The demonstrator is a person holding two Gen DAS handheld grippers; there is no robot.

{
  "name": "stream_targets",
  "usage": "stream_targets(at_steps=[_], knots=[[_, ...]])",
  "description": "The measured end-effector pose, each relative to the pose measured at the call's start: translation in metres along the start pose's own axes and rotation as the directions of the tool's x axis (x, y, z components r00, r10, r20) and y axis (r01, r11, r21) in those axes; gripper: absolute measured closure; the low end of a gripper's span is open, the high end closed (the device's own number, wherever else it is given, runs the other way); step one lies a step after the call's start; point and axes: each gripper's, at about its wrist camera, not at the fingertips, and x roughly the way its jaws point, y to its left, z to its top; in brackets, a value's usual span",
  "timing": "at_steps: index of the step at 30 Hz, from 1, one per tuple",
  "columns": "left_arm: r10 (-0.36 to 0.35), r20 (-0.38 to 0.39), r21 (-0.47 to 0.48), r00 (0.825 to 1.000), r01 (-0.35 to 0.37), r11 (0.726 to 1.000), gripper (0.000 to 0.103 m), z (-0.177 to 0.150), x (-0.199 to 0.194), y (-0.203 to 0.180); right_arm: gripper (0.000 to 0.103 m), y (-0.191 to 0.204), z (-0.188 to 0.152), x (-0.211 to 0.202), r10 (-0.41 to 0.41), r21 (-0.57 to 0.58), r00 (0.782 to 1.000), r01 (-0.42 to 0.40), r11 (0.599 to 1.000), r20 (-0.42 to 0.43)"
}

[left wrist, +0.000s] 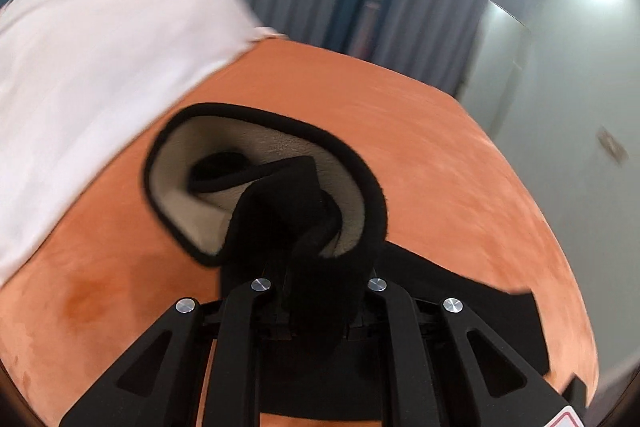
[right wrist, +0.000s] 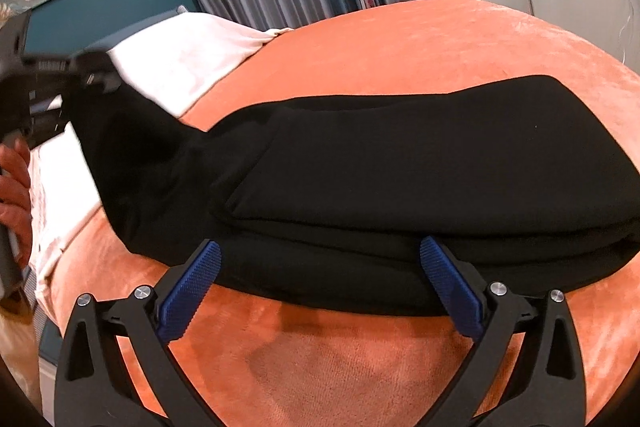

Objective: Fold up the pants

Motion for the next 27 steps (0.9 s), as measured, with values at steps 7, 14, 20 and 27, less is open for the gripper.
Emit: stream_targets(at_steps=[7,14,20,27], knots=[[-0.096,-0.222,0.199,0.97,0.142,0.97,0.091,-0.043,0.059,-0.13,0.005,-0.034,-0.005,-0.036,-0.035,0.17,0.998,0.024,0.985,0.061],[0.017,-0.29,0.312,0.957,0.077,0.947,0.085,-0.1,0.097,-0.173,0.005,-0.115,-0.013,-0.097,-0.195,0.252,0.981,0.187,0.95,0.008],[-0.001,-0.251,0.224,0.968,0.059,0.973,0.082,-0.099,0.057,-0.157,0.005,-0.135,0.036,-0.107,-0.112,0.313,0.993,0.099,0.945,0.025],[-0.014,-0.248,0.122,0.969,0.045,0.991,0.08,-0.096,0.035,-0.129,0.005,-0.096,0.078,-0.041,0.009,0.25,0.993,0.022,0.968,-0.121]])
